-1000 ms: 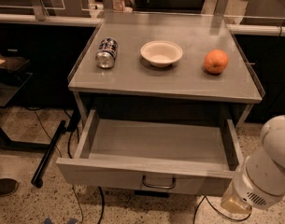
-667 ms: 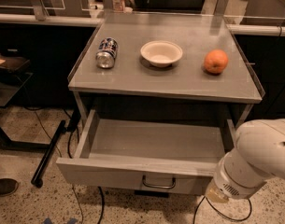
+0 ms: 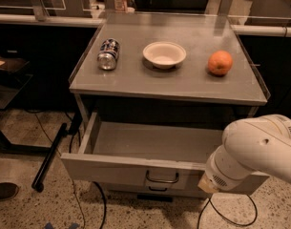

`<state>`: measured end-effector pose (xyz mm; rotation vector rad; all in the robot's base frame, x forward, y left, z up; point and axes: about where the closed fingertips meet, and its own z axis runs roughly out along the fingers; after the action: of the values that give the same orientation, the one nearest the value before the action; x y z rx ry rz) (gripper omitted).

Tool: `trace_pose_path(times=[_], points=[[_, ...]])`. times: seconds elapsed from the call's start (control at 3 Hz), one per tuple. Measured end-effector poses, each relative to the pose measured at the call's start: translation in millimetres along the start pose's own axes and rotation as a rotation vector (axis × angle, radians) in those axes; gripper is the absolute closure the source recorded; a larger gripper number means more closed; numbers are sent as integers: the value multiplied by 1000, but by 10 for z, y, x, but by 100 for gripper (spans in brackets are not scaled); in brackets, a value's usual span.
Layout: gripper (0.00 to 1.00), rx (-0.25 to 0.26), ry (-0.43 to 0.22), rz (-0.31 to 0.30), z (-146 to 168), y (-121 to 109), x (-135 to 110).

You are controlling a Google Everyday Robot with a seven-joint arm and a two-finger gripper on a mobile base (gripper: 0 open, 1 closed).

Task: Close top drawer

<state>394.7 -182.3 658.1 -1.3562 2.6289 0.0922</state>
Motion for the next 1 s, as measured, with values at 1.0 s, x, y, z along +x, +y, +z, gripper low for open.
trace_pose_path(times=[1.0], points=[[100, 67, -14, 3, 22, -345, -313]])
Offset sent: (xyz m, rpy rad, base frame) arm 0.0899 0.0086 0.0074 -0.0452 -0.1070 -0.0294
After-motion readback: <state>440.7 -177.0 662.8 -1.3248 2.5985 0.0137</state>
